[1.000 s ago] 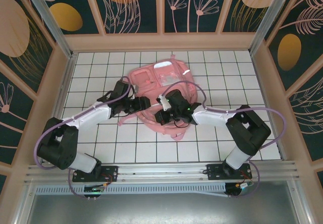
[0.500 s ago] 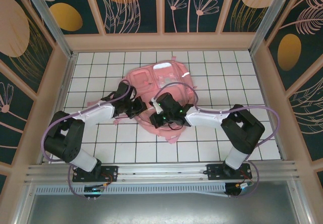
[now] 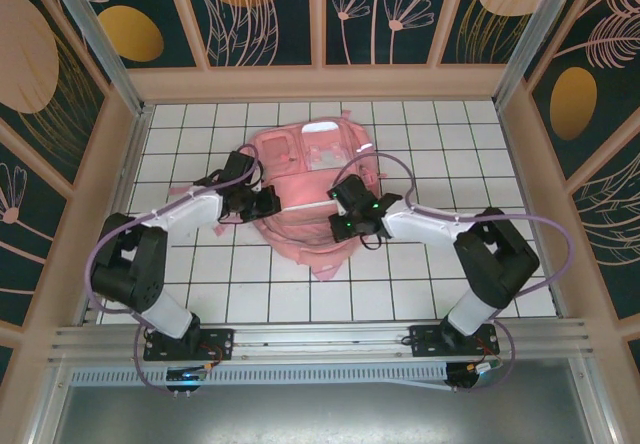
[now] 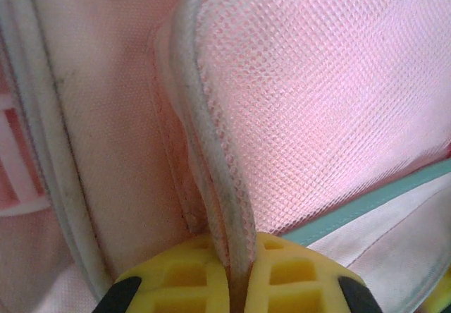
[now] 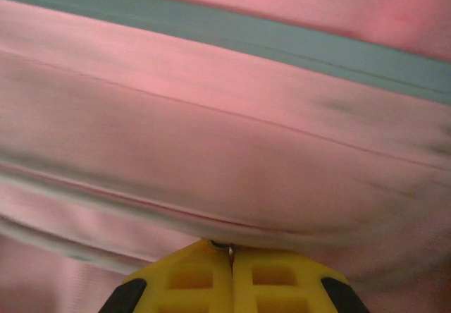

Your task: Pack books, pencil case, and school supplies into a backpack

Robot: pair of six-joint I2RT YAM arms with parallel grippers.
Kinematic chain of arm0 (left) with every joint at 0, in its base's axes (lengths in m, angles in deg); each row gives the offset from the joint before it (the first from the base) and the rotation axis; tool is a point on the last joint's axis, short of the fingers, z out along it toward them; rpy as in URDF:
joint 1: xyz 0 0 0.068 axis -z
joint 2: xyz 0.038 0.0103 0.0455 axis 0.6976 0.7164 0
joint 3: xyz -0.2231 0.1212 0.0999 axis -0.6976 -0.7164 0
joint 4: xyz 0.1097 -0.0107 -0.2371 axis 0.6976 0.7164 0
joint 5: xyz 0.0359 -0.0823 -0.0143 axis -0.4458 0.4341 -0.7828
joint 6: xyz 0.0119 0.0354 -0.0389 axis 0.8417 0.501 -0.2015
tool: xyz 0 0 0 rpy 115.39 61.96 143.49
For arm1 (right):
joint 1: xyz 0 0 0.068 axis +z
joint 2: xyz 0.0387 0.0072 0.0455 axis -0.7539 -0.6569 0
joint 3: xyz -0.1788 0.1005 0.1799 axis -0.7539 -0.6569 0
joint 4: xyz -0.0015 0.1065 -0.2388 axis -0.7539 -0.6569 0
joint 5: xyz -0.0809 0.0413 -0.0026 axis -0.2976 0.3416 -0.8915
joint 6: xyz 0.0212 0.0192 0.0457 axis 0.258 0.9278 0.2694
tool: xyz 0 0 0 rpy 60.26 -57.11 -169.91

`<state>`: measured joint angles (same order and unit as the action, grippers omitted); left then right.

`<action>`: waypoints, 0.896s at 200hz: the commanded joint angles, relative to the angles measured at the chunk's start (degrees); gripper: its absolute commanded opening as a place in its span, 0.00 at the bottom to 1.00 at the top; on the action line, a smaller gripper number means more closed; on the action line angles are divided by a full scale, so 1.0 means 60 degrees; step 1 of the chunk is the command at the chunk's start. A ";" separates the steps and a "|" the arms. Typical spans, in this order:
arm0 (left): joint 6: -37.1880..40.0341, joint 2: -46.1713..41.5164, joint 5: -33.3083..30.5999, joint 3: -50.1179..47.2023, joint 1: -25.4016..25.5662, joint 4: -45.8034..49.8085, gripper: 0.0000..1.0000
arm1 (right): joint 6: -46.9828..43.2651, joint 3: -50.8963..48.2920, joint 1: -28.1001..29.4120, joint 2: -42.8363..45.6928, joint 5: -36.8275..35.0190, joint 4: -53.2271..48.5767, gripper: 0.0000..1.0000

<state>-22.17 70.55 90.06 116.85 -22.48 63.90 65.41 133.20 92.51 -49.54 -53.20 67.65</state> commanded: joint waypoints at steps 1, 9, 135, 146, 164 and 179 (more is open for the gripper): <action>0.1953 0.0741 -0.0793 0.0983 -0.0679 0.1292 0.00 | 0.0110 -0.0552 -0.0741 0.0516 -0.1269 -0.1311 0.00; 0.2308 0.1228 -0.0702 0.1467 -0.0822 0.1617 0.00 | 0.0045 -0.0595 -0.0801 0.0596 -0.1220 -0.1206 0.00; 0.0252 0.0818 -0.1187 0.1930 -0.1499 0.3105 0.56 | 0.0122 0.2164 0.1806 -0.1796 0.1395 0.1274 0.00; -0.0376 0.0118 -0.0516 0.0942 -0.1495 0.2599 0.56 | 0.0149 0.2070 0.1820 -0.1780 0.1587 0.1508 0.00; -0.1580 -0.0723 0.0603 -0.0423 -0.1330 0.1291 0.56 | 0.0236 0.1751 0.1833 -0.1649 0.1873 0.1850 0.00; -0.2099 -0.1014 0.0970 -0.0756 -0.1101 0.0729 0.57 | 0.0252 0.1487 0.1849 -0.1552 0.1966 0.2019 0.00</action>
<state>-24.80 67.20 87.18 116.70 -31.38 73.99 67.09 143.67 103.04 -59.86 -44.65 74.03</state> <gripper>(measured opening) 0.566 0.041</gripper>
